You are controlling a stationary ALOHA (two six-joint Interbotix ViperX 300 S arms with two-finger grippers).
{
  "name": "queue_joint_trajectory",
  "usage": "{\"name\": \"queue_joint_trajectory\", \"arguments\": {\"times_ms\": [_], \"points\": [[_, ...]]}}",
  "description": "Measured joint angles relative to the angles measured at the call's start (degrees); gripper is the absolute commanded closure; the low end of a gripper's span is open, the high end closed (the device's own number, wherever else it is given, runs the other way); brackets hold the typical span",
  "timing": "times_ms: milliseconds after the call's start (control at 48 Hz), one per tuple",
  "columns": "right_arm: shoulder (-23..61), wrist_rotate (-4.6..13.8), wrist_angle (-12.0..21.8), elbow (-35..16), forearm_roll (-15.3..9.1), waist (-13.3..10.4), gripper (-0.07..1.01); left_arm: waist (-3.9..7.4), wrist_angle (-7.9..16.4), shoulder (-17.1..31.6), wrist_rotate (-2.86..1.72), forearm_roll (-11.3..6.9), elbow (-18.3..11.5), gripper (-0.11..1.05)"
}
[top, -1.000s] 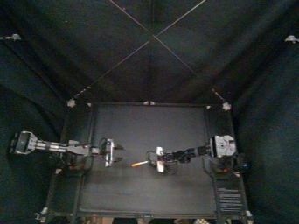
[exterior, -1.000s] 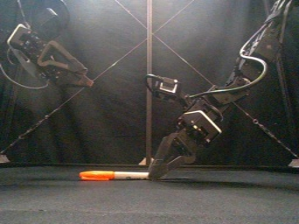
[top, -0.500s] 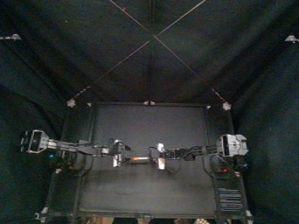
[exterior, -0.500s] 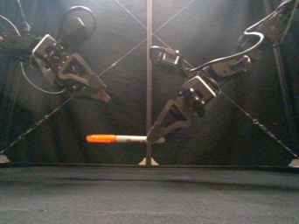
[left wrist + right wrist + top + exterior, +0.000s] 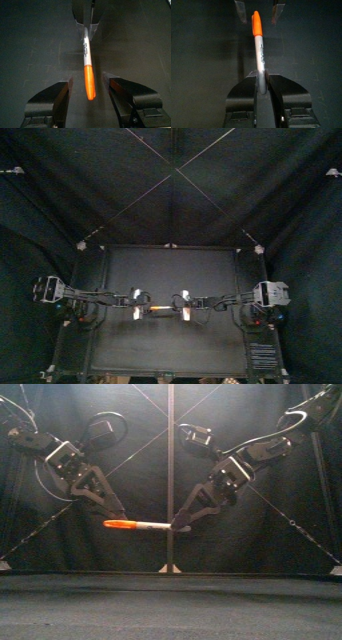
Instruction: Uncap the pen
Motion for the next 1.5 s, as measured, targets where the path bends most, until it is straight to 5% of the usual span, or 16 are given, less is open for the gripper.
{"name": "queue_joint_trajectory", "arguments": {"times_ms": [396,688,708,729,750,771,812,958,1188,1500], "points": [[0.1,-0.18,-0.1,0.4,0.0,-0.1,0.43,0.26,0.0,2.5,0.09,0.00,-1.1,0.39],[-3.9,0.35,-0.8,3.7,0.5,-0.4,0.43,1.32,-0.4,-0.4,0.26,0.18,-0.2,0.39],[-4.3,0.79,-0.6,4.7,0.4,-0.5,0.43,1.23,0.1,-1.1,0.00,0.18,1.0,0.39],[-4.8,0.62,-0.4,5.6,0.4,-0.6,0.43,1.32,0.2,-1.7,0.35,0.18,1.8,0.39],[-5.2,0.26,-0.4,6.5,0.5,-0.8,0.43,1.41,0.3,-2.2,-0.09,0.00,2.5,0.39],[-5.5,0.44,-0.4,6.9,0.6,-0.9,0.43,1.49,0.3,-2.6,0.26,0.00,3.0,0.39],[-6.7,0.53,-0.4,8.0,1.0,-1.1,0.43,1.58,0.3,-3.7,0.00,0.00,3.6,0.39],[-10.5,0.62,-1.7,11.2,1.8,-1.8,0.43,1.58,0.1,-7.1,0.18,0.00,5.5,0.39],[-12.7,0.53,-6.0,14.8,2.1,-2.6,0.43,1.49,-0.1,-8.3,0.26,0.18,6.2,0.39],[-12.7,0.00,-6.8,14.9,1.8,-3.1,0.43,1.49,0.0,-8.3,0.18,0.97,6.2,0.39]]}}
